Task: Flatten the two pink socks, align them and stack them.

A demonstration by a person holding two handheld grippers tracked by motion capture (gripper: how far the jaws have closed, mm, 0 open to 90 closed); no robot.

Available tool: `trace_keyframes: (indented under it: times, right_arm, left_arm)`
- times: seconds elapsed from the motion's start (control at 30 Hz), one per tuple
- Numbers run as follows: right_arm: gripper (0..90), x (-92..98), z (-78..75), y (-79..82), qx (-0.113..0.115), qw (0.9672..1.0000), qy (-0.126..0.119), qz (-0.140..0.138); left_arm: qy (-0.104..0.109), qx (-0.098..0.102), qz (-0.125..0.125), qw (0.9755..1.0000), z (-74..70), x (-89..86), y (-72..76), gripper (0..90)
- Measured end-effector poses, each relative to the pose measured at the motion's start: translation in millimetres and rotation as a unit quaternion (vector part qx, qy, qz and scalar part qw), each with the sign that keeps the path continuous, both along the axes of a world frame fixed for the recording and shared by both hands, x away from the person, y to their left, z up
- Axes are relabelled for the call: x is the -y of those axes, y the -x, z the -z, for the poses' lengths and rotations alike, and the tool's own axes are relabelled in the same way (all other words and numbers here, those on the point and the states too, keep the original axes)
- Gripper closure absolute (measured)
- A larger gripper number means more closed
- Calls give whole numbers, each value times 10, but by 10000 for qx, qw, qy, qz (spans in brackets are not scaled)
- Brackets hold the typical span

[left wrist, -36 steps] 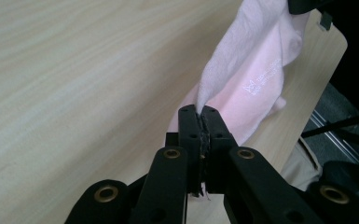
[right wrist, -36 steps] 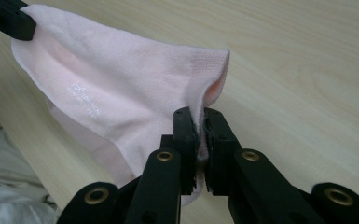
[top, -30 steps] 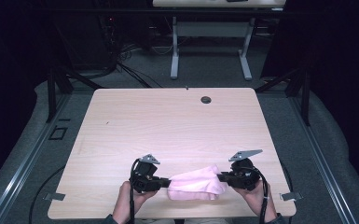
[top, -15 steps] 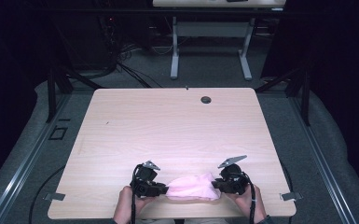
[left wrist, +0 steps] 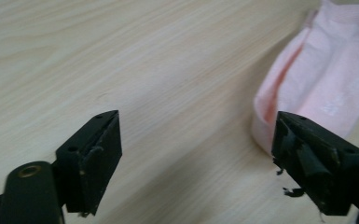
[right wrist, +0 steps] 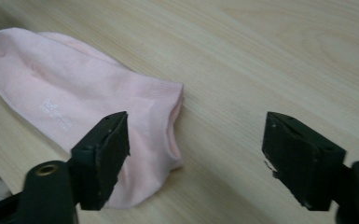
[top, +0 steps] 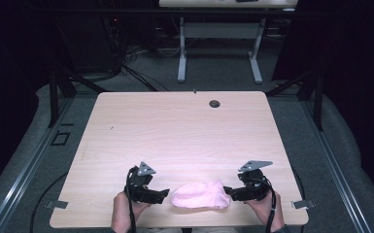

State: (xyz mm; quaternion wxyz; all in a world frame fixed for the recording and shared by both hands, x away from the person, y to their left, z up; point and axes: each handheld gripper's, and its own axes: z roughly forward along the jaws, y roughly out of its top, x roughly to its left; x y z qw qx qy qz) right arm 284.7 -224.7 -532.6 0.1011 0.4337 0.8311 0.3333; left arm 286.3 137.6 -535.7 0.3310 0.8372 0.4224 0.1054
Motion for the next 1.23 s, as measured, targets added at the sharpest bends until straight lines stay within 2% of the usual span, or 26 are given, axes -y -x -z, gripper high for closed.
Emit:
trace_keyframes:
  times: [0.03,0.13,0.37,0.53,0.73,0.8,0.9,1.0,1.07,1.17,1.2,1.23]
  right_arm:
    - [173,33,-12,2,59,10000,-3,27]
    - [141,111,-34,13,179,9997,-1,144]
    - [18,335,-21,17,334,9983,-11,471]
    - [0,506,58,13,373,9964,78,755]
    - [0,715,247,-20,384,9937,238,1029]
    - [0,771,325,-37,305,9932,235,1095]
    - [0,822,424,-49,272,9921,213,1205]
    - [0,854,480,-60,274,9914,215,1263]
    - [0,871,507,-68,314,9907,286,1293]
    - [0,869,529,-69,425,9898,282,1333]
    - [0,856,552,-73,547,9877,349,1422]
    - [0,857,559,-74,574,9878,315,1412]
  left_arm:
    - [-20,65,-75,9999,5,-22,3,150]
    - [-166,175,-257,9994,19,-126,4,104]
    - [-338,265,-734,9964,112,-418,-6,4]
    - [-441,275,-1051,9931,223,-620,-28,2]
    - [-506,248,-1382,9888,425,-803,-85,1]
    - [-455,259,-1464,9878,499,-845,-97,1]
    - [-376,414,-1575,9859,526,-887,-82,1]
    - [-303,497,-1579,9857,544,-906,-80,0]
    - [-263,573,-1569,9856,558,-920,-81,0]
    - [-258,572,-1571,9856,559,-931,-88,0]
    - [-233,604,-1564,9856,565,-935,-93,0]
    - [-218,626,-1568,9854,570,-936,-95,0]
